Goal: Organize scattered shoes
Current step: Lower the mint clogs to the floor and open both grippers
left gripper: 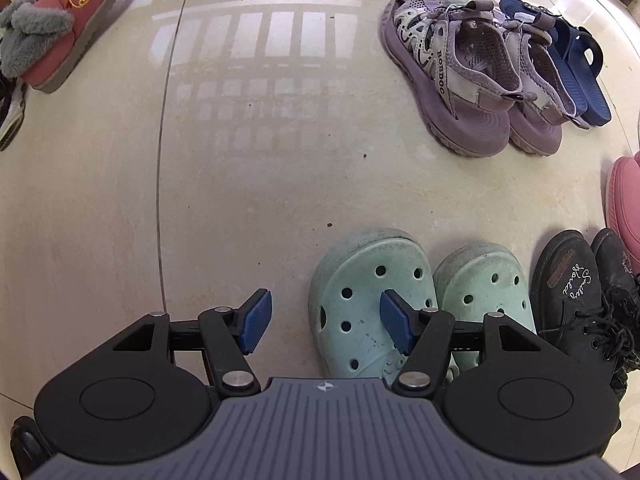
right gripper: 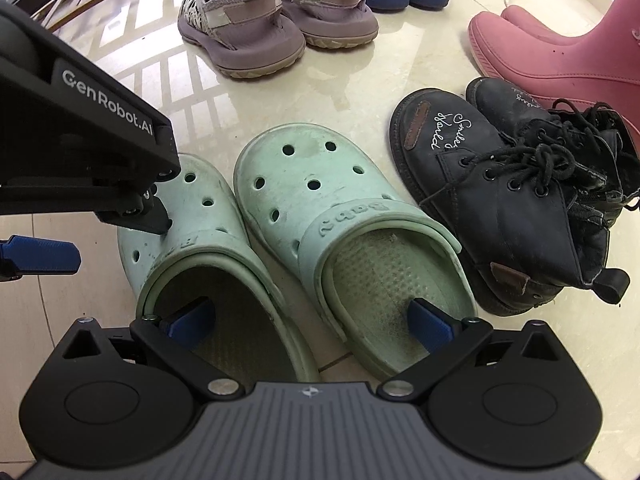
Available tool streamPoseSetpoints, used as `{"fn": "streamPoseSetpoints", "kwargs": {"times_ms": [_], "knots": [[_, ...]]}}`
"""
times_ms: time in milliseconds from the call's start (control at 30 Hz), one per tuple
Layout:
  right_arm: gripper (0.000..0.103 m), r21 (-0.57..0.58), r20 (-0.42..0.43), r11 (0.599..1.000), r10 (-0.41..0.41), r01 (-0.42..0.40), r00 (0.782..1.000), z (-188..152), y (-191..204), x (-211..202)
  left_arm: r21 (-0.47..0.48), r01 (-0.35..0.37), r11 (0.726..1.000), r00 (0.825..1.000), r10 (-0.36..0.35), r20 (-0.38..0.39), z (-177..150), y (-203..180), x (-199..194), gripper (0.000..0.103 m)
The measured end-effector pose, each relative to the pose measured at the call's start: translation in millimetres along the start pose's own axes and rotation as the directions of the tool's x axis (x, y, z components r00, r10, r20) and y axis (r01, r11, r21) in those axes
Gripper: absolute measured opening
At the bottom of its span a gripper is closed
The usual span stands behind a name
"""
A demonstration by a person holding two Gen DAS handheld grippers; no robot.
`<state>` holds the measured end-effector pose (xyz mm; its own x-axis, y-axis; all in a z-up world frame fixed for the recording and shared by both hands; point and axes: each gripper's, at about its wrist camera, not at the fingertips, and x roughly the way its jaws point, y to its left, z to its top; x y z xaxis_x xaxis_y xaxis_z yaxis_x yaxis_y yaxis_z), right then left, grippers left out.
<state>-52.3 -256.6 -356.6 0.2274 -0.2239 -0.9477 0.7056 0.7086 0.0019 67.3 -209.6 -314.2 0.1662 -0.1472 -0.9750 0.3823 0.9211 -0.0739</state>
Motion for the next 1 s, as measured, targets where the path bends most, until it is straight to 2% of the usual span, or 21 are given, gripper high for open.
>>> {"fn": "streamPoseSetpoints", "kwargs": {"times_ms": [1000], "knots": [[0.103, -0.014, -0.006, 1.000, -0.007, 0.007, 1.000, 4.5, 2.5, -0.7, -0.012, -0.006, 1.000, 1.000, 0.006, -0.010, 1.6, 2.9, 0.1, 0.069]]}}
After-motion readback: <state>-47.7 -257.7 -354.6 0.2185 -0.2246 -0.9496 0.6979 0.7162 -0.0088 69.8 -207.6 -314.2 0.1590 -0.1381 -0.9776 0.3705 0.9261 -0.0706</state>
